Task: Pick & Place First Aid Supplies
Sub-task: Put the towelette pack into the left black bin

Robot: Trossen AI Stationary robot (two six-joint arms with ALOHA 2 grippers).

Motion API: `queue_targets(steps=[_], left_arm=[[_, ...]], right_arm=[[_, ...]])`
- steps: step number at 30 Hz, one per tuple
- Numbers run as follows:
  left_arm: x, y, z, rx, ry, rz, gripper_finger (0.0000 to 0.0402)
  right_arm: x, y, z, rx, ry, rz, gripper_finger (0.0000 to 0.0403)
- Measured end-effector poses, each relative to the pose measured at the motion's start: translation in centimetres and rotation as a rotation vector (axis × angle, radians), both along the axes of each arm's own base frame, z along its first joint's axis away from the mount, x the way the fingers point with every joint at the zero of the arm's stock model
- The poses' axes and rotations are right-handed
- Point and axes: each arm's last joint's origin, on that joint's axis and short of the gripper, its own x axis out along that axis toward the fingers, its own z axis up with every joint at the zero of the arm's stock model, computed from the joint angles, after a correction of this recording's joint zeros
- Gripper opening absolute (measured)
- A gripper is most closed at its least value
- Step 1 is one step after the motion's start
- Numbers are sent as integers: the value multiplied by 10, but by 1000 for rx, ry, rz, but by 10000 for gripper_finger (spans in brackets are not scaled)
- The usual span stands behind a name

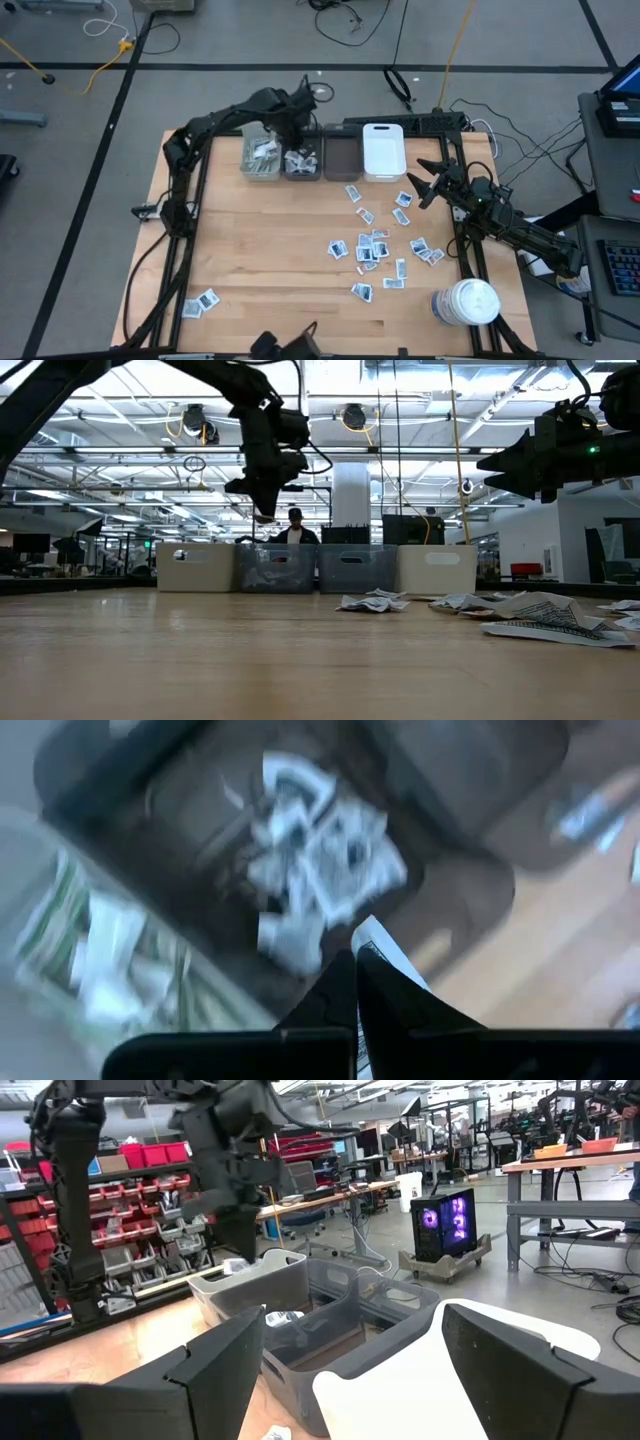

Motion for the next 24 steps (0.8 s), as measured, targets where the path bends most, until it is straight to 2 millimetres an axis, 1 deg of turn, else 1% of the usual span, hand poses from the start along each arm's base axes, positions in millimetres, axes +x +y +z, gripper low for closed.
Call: queue_targets(steps=[3, 6, 12, 16, 18, 20, 24], left_arm=[[7, 10, -13, 8, -22, 15, 0], [14, 14, -28, 3, -18, 20, 0], [23, 21, -63, -16, 69, 10, 0], [25, 23, -74, -28, 89, 2, 6], [25, 23, -74, -22, 91, 12, 23], [27, 23, -74, -1, 89, 19, 50], [27, 23, -74, -6, 80, 13, 126]], right_arm=[[0, 0, 0, 0, 0, 1, 297], [0, 0, 0, 0, 0, 0, 297], [0, 0, 0, 0, 0, 1, 297], [0, 0, 0, 0, 0, 0, 297], [0, 0, 0, 0, 0, 1, 297], [0, 0, 0, 0, 0, 1, 297], [0, 0, 0, 0, 0, 1, 297]])
